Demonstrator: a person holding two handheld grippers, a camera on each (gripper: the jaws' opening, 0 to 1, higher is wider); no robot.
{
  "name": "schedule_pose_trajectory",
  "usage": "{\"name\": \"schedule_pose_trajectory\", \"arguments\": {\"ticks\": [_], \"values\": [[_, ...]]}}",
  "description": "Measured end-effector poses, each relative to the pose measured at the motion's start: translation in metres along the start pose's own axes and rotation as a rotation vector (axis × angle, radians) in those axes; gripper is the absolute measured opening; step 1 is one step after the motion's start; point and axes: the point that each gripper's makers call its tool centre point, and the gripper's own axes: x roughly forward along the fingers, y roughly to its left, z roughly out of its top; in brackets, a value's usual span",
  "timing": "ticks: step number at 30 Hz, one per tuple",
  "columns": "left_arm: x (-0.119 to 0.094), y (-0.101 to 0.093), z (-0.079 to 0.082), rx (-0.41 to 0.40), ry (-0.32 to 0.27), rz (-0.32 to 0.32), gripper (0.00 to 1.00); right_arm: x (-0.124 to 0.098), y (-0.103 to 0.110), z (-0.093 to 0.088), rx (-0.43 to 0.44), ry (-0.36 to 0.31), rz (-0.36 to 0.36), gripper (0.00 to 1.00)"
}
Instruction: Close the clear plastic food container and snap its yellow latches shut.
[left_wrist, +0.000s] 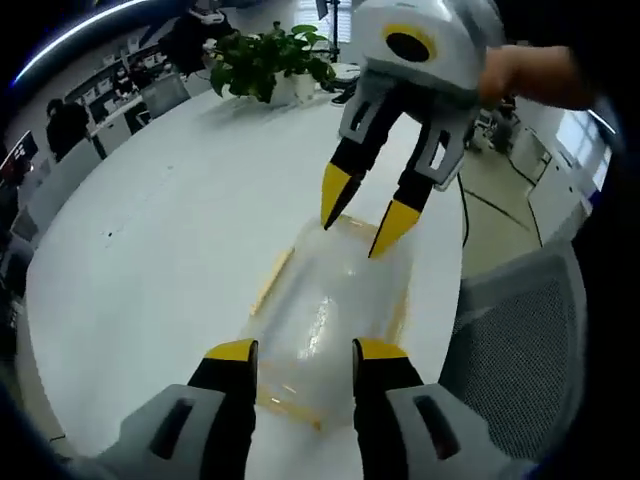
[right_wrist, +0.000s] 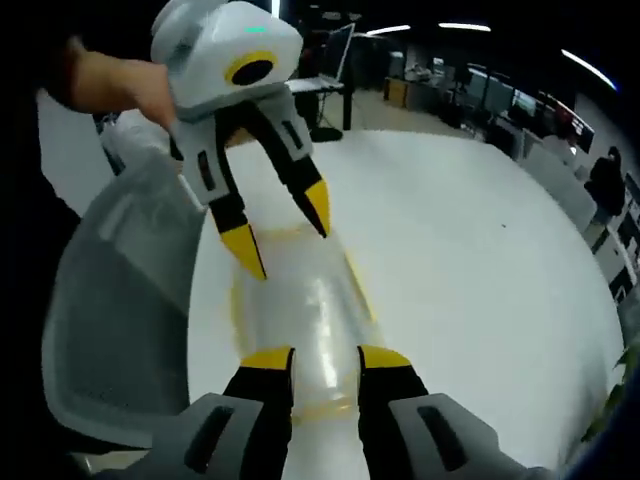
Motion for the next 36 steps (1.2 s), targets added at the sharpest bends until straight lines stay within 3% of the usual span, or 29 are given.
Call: {"name": "schedule_pose_trajectory", "arguments": {"ticks": [6, 14, 36], "values": [[0.002, -0.006, 0.002, 0.06, -0.003, -0.028, 0.35, 0.008, 0.001, 0.012, -0.03, -0.011, 0.017, 0.23], [0.005, -0.013, 0.001, 0.117, -0.002, -0.052, 0.35, 0.014, 0.001, 0.014, -0.045, -0.01, 0.025, 0.23], [0.007, -0.025, 0.005, 0.132, -0.009, -0.065, 0.35, 0.028, -0.002, 0.026, -0.053, -0.012, 0.033, 0.24]]}}
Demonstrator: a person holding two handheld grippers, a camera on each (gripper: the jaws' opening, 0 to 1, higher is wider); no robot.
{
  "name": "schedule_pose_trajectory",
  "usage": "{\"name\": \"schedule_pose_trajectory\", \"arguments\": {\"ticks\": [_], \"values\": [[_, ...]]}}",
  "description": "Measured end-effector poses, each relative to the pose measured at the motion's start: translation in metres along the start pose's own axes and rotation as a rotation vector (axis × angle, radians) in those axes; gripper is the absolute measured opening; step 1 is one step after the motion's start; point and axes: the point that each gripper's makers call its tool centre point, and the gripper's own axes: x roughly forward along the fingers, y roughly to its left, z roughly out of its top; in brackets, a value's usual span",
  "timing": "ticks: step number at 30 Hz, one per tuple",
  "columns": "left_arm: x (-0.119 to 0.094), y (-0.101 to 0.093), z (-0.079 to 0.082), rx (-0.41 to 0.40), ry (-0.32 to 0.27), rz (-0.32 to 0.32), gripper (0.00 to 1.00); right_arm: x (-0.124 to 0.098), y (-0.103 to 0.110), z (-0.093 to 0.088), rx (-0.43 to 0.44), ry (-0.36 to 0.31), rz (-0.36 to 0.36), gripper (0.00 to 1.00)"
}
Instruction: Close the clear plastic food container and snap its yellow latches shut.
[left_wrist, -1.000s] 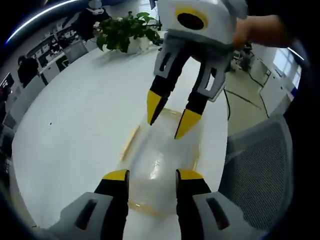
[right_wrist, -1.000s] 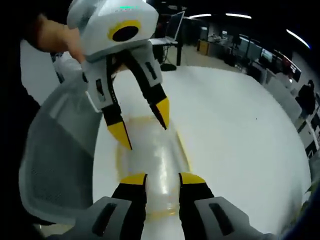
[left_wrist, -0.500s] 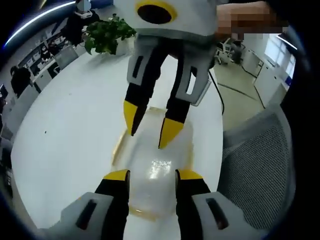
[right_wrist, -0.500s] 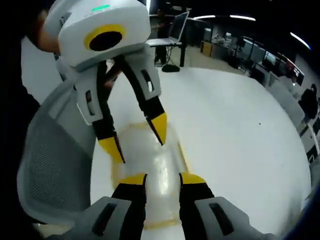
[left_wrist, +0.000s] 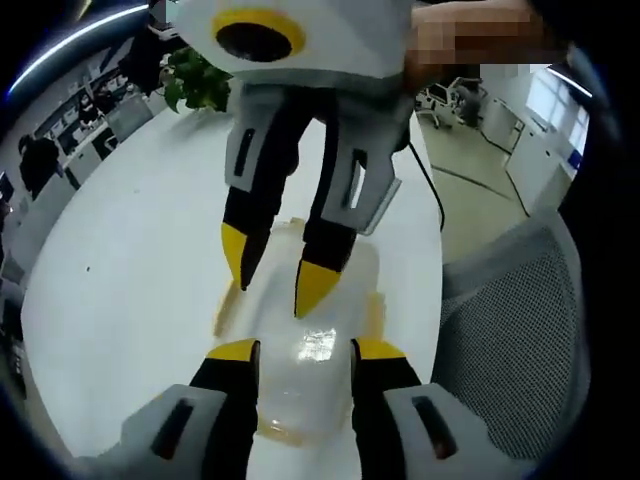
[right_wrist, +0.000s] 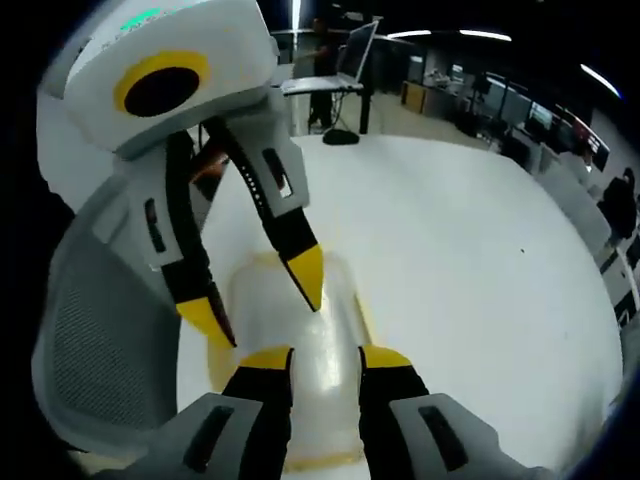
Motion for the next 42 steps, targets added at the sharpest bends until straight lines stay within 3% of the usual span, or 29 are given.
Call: {"name": "schedule_pose_trajectory", "arguments": {"ticks": [42], "values": [[0.005, -0.009, -0.003, 0.007, 0.018, -0.012, 0.35, 0.005, -0.019, -0.005, 0.087, 0.017, 0.032, 0.29]]}}
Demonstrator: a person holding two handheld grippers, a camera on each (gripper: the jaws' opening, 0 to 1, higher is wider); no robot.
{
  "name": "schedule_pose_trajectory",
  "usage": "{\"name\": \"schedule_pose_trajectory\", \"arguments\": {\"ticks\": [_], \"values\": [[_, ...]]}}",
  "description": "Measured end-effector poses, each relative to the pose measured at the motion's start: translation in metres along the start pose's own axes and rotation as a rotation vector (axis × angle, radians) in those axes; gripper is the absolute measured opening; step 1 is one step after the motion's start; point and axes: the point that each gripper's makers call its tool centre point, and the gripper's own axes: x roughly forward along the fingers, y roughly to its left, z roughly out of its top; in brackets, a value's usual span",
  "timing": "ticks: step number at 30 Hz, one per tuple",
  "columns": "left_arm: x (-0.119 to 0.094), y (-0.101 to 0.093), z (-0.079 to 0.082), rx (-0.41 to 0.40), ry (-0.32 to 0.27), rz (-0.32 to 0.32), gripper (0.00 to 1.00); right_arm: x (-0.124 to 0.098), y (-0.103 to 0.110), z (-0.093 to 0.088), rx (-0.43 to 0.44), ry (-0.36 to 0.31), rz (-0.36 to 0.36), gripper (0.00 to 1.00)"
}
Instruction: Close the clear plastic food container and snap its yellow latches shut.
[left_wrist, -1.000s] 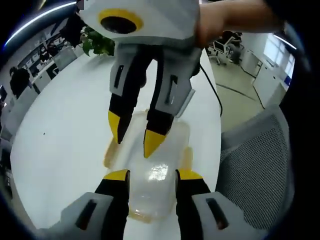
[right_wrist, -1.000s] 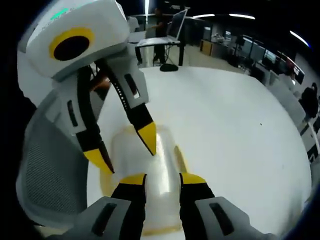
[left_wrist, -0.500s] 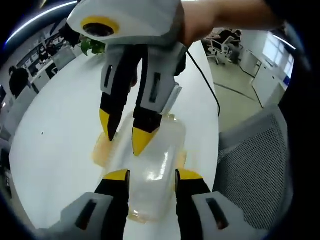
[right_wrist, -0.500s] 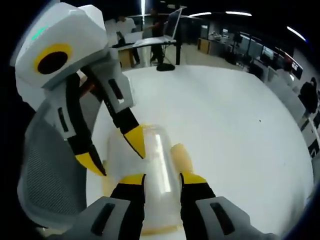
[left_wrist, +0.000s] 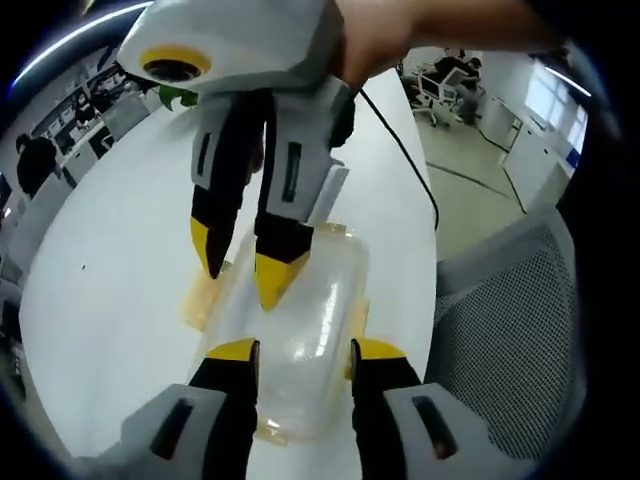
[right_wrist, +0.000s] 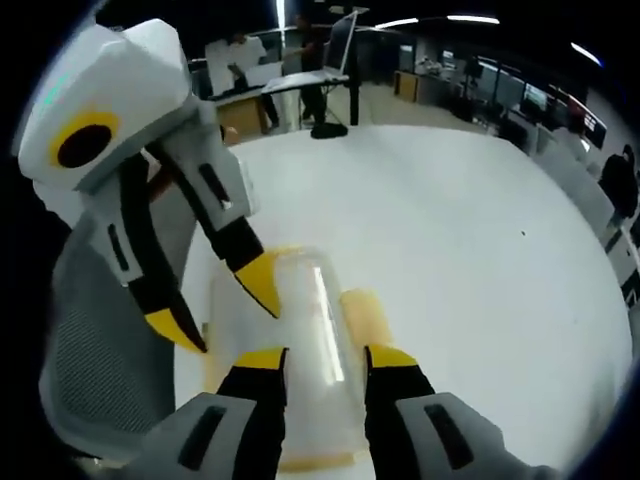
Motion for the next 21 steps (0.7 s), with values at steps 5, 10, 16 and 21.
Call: {"name": "schedule_pose_trajectory", "arguments": {"ticks": [5, 10, 16, 21], "values": [[-0.001, -0.001, 0.0, 0.009, 0.002, 0.009, 0.39, 0.004, 0.001, -0.006, 0.06, 0.025, 0.051, 0.38], [-0.003, -0.005, 0.002, 0.025, -0.001, 0.023, 0.4, 0.004, 0.001, -0.005, 0.108, 0.037, 0.122, 0.4], [0.001, -0.011, 0.002, 0.047, 0.004, 0.033, 0.4, 0.004, 0.001, 0.001, 0.093, 0.078, 0.165, 0.4], [0.009, -0.012, 0.0, 0.106, 0.023, 0.061, 0.4, 0.013, 0.007, -0.007, 0.022, 0.164, 0.196, 0.41]]}}
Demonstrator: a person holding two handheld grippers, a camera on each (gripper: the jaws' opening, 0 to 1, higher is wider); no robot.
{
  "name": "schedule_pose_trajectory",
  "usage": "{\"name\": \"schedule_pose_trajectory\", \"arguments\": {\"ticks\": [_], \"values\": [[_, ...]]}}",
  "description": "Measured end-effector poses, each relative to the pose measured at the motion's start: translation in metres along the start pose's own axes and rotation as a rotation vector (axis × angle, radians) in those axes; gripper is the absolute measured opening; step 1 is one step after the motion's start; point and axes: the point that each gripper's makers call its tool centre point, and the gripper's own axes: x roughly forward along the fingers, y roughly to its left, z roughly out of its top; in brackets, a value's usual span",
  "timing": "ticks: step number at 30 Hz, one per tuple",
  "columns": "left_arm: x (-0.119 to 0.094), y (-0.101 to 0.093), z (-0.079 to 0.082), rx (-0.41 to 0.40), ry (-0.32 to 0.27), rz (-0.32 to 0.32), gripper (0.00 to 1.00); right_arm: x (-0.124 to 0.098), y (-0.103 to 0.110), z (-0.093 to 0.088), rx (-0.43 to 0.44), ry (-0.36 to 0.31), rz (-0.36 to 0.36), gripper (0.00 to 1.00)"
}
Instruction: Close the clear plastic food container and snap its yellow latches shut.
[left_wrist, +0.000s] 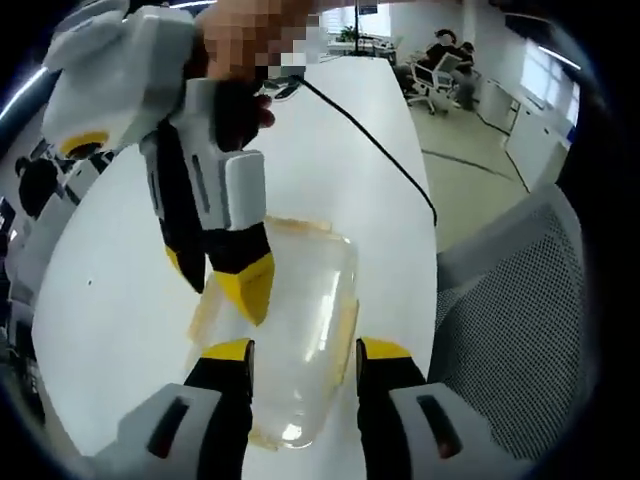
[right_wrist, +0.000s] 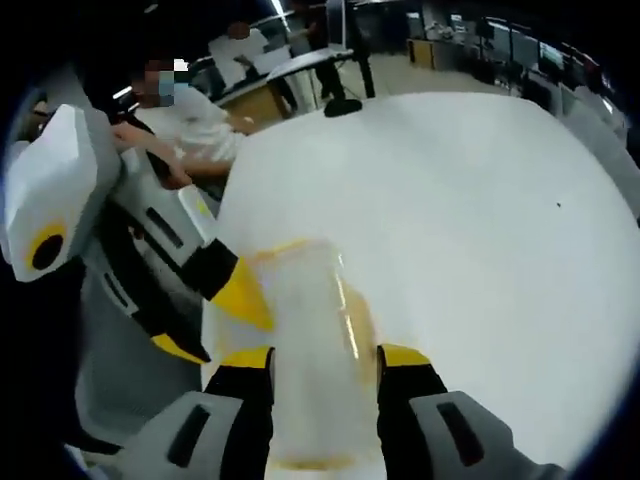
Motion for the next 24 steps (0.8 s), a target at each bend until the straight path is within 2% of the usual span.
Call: {"name": "schedule_pose_trajectory", "arguments": {"ticks": [2, 3, 6, 8, 15, 24], "values": [[0.0029, 0.0, -0.0011, 0.003, 0.006, 0.007, 0.4, 0.0029, 0.0001, 0.0007, -0.012, 0.013, 0.002, 0.42], [0.0031, 0.0014, 0.002, 0.009, -0.012, 0.01, 0.4, 0.0041, -0.0007, 0.0009, -0.014, 0.019, 0.001, 0.42], [0.0044, 0.0006, 0.0039, -0.009, -0.021, 0.015, 0.41, 0.0054, 0.0006, 0.0032, -0.005, 0.027, 0.019, 0.43], [0.0053, -0.0004, 0.0043, 0.006, -0.024, 0.02, 0.41, 0.0058, 0.0004, 0.003, -0.01, 0.038, 0.029, 0.43], [0.0044, -0.0004, 0.0045, 0.01, -0.021, 0.017, 0.41, 0.0055, 0.0029, 0.0026, -0.036, 0.074, 0.052, 0.4], [0.0051, 0.0006, 0.0042, 0.012, -0.017, 0.017, 0.39, 0.0049, 0.0008, 0.0014, -0.036, 0.078, 0.065, 0.37]]}}
